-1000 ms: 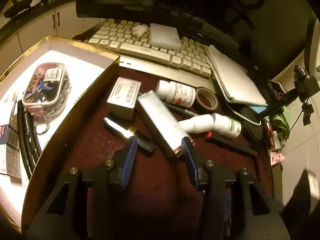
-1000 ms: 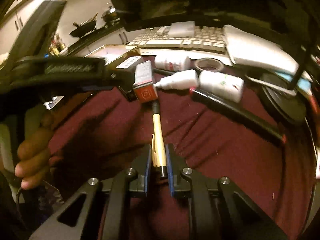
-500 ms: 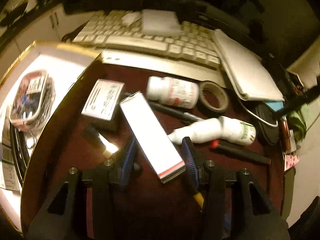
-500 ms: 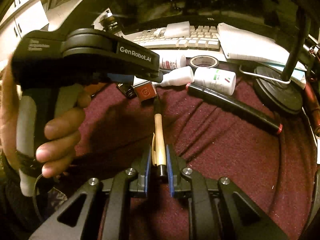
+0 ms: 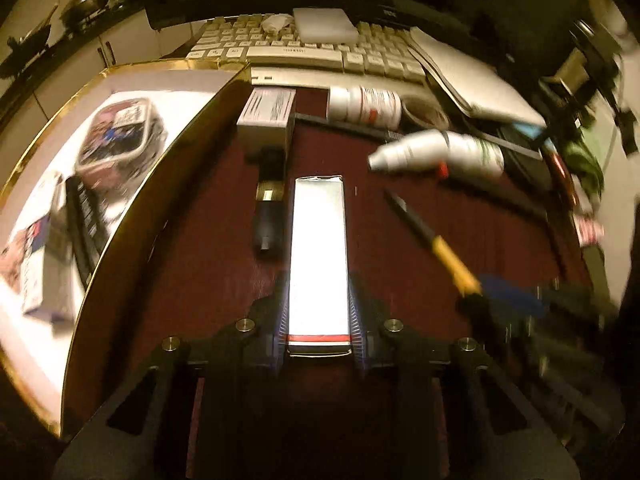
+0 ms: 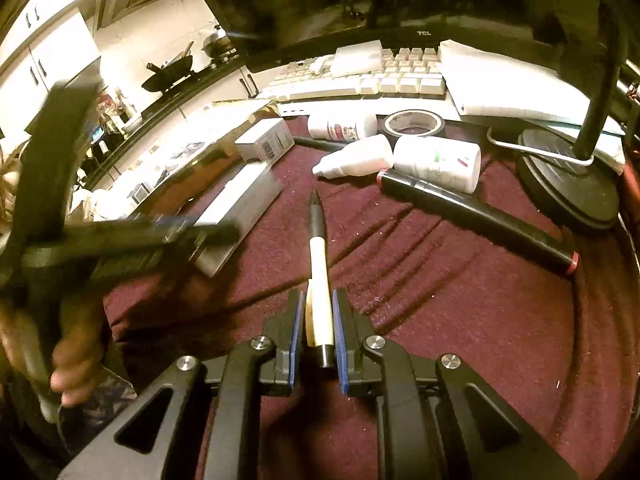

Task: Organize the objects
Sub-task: 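Grasp the white rectangular box with the left gripper while the right gripper holds the pen, then carry the white box and yellow pen into the tray and release both, then grasp the black lipstick tube with the left gripper while the right gripper grasps a black marker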

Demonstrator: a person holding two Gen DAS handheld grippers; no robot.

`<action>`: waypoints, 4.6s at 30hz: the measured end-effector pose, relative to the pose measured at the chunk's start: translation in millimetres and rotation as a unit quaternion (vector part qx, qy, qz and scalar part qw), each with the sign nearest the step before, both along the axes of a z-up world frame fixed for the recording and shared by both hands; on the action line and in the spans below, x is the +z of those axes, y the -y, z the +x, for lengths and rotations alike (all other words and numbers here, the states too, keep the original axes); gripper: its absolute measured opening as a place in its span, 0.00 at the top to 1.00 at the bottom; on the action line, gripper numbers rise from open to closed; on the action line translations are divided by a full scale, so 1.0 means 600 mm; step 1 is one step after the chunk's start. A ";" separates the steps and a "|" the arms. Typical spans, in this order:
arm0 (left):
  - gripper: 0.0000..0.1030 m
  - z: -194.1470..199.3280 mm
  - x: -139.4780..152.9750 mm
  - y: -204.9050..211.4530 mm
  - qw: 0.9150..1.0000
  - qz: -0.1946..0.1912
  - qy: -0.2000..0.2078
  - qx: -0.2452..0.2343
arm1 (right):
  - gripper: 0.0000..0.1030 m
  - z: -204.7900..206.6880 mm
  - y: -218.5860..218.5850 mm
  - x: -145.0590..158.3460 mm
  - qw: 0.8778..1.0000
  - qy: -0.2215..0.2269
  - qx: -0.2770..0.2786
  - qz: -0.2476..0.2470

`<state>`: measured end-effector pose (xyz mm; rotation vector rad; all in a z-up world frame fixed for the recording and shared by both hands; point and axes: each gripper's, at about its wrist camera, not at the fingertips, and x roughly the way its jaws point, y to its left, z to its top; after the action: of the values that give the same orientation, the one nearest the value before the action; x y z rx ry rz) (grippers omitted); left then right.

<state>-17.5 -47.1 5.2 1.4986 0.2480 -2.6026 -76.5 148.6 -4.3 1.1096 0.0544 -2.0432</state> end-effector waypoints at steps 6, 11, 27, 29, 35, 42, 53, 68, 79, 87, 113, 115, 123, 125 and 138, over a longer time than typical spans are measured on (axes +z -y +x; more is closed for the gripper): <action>0.74 0.001 -0.006 -0.004 1.000 0.012 0.005 -0.014 | 0.87 0.003 0.005 0.003 1.000 -0.010 0.003 0.010; 0.74 -0.011 -0.009 -0.009 1.000 0.002 -0.007 -0.016 | 0.88 0.006 0.006 0.003 1.000 -0.016 0.010 0.014; 0.74 0.073 0.000 0.028 0.997 0.016 -0.078 0.008 | 0.88 0.005 -0.004 0.006 1.000 -0.012 -0.014 0.006; 0.74 0.078 0.002 0.031 0.997 0.017 -0.078 0.008 | 0.88 0.013 -0.014 0.013 1.000 -0.004 -0.022 0.001; 0.74 0.088 -0.004 0.043 0.997 0.044 -0.067 0.013 | 0.88 0.062 -0.027 0.025 0.999 -0.003 -0.037 -0.008; 0.74 0.106 0.024 0.062 0.995 0.041 -0.089 0.026 | 0.88 0.057 -0.008 0.039 0.999 0.001 -0.042 -0.027; 0.74 0.136 0.094 0.152 0.983 0.054 -0.153 0.082 | 0.88 0.060 0.066 0.102 0.997 -0.021 0.008 -0.080; 0.74 0.124 0.097 0.372 0.961 0.055 -0.142 0.230 | 0.88 -0.023 0.306 0.131 0.998 -0.051 0.037 -0.028; 0.74 0.057 0.058 0.429 0.968 0.071 -0.078 0.228 | 0.88 -0.100 0.388 0.067 0.999 -0.032 -0.008 0.020; 0.74 -0.011 0.049 0.415 0.978 0.069 -0.042 0.190 | 0.88 -0.107 0.398 0.050 0.999 -0.027 -0.007 0.028; 0.58 -0.105 0.030 0.427 0.981 0.053 0.014 0.187 | 0.84 -0.104 0.393 0.058 0.999 0.015 0.024 -0.021; 0.57 -0.092 0.041 0.423 0.981 0.068 -0.009 0.184 | 0.84 -0.106 0.390 0.062 0.999 0.023 0.025 -0.037; 0.45 0.012 0.076 0.369 0.953 0.218 -0.153 0.145 | 0.42 -0.069 0.332 0.111 0.995 0.007 0.023 -0.099; 0.41 0.040 0.087 0.322 0.957 0.192 -0.179 0.122 | 0.42 -0.045 0.293 0.120 0.993 -0.008 0.023 -0.112; 0.34 -0.037 0.055 0.084 0.992 0.072 -0.101 -0.011 | 0.42 0.023 0.079 0.037 0.998 -0.016 -0.034 -0.059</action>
<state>-39.9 -97.3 38.5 1.2823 0.4521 -2.8091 -62.8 101.2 18.0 1.0191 -0.0878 -2.0952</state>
